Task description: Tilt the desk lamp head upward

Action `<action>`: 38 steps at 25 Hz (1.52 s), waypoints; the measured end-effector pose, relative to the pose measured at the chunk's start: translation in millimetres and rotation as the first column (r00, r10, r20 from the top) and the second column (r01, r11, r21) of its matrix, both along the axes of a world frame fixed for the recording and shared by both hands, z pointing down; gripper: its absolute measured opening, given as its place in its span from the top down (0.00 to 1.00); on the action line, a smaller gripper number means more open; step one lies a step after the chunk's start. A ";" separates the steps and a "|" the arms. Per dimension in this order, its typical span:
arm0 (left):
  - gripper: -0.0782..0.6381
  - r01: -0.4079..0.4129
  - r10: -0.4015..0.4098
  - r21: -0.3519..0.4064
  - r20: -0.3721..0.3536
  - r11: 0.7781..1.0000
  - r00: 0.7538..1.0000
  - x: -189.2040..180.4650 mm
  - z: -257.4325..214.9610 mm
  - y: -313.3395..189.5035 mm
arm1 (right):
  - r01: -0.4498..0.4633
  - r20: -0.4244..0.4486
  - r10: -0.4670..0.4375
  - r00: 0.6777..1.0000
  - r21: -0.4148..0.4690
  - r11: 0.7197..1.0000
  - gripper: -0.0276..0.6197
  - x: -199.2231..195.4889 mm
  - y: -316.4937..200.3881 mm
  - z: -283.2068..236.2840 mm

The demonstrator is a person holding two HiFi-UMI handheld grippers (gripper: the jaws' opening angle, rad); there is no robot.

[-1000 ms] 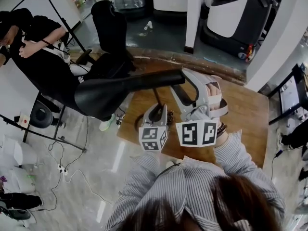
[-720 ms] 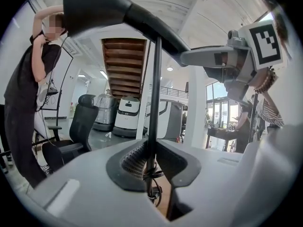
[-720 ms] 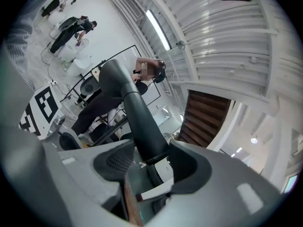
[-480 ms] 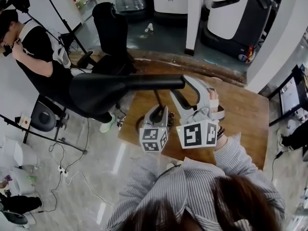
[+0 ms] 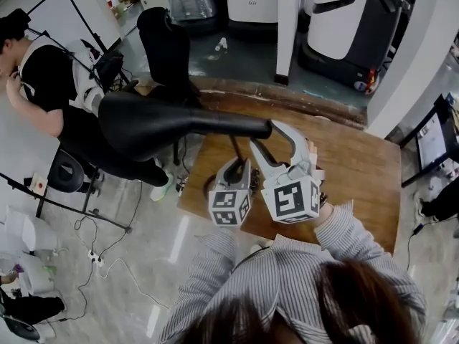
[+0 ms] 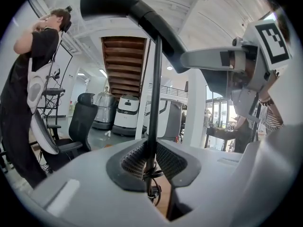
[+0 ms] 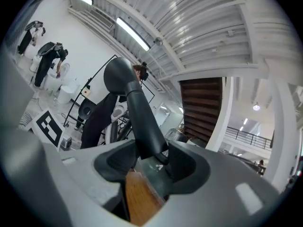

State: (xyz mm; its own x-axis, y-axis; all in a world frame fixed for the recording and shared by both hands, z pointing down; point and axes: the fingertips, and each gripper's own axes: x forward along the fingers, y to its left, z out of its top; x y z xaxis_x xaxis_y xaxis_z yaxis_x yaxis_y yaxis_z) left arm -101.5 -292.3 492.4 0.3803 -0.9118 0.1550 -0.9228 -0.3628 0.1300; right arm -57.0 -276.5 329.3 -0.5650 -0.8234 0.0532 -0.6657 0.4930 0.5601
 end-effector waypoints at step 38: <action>0.81 -0.023 0.023 0.009 -0.011 1.000 1.000 2.8 -3.3 4.3 | 0.187 0.459 -0.109 0.882 -0.127 0.974 0.63 -4.4 6.0 12.7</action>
